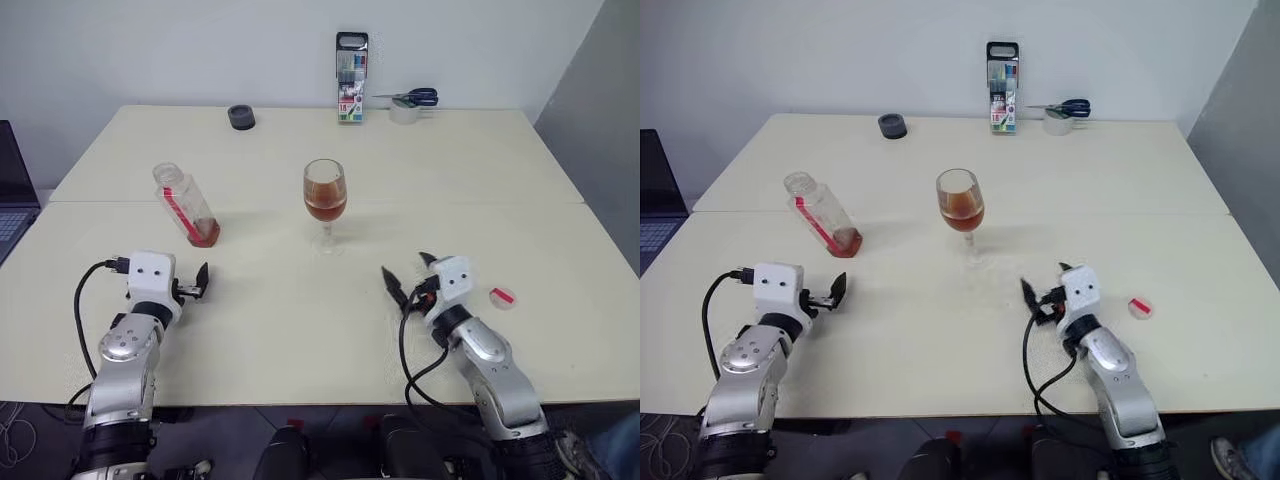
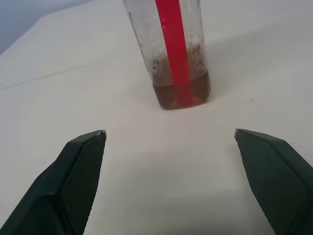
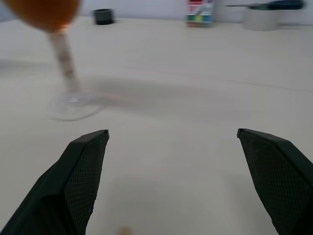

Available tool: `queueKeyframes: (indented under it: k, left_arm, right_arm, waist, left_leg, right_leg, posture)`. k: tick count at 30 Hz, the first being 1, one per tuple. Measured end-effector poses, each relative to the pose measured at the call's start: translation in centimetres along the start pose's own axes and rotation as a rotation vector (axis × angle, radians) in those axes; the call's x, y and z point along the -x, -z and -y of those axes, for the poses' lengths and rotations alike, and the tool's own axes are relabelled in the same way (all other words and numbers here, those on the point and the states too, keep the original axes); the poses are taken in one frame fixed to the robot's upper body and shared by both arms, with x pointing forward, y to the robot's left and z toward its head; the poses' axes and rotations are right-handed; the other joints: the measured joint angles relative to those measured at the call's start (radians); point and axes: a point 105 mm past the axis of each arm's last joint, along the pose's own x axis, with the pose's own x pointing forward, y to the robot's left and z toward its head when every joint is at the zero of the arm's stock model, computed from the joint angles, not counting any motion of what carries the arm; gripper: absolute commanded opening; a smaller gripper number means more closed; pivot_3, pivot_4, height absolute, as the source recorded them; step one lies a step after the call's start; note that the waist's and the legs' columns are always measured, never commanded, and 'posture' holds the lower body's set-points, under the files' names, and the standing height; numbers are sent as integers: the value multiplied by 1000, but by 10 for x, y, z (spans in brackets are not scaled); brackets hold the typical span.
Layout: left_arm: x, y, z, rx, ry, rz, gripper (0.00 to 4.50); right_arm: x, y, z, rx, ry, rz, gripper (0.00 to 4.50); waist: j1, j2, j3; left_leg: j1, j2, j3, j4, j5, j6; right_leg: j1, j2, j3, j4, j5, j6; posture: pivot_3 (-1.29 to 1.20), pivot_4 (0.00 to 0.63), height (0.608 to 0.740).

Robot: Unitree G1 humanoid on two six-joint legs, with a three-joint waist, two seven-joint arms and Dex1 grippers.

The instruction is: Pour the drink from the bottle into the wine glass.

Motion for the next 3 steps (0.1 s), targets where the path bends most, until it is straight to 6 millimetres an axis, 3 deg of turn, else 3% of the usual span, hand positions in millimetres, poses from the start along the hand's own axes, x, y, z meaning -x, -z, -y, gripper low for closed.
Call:
queueKeyframes:
  k: [3]
  left_arm:
    - [1,-7,1,0,-6,38,4484]
  right_arm:
    - [2,3,9,17,47,5,4500]
  waist:
    - [0,0,0]
  left_leg:
    - [1,0,1,0,0,0]
  right_leg:
    - [0,1,1,0,0,0]
  posture:
    - [0,150,740]
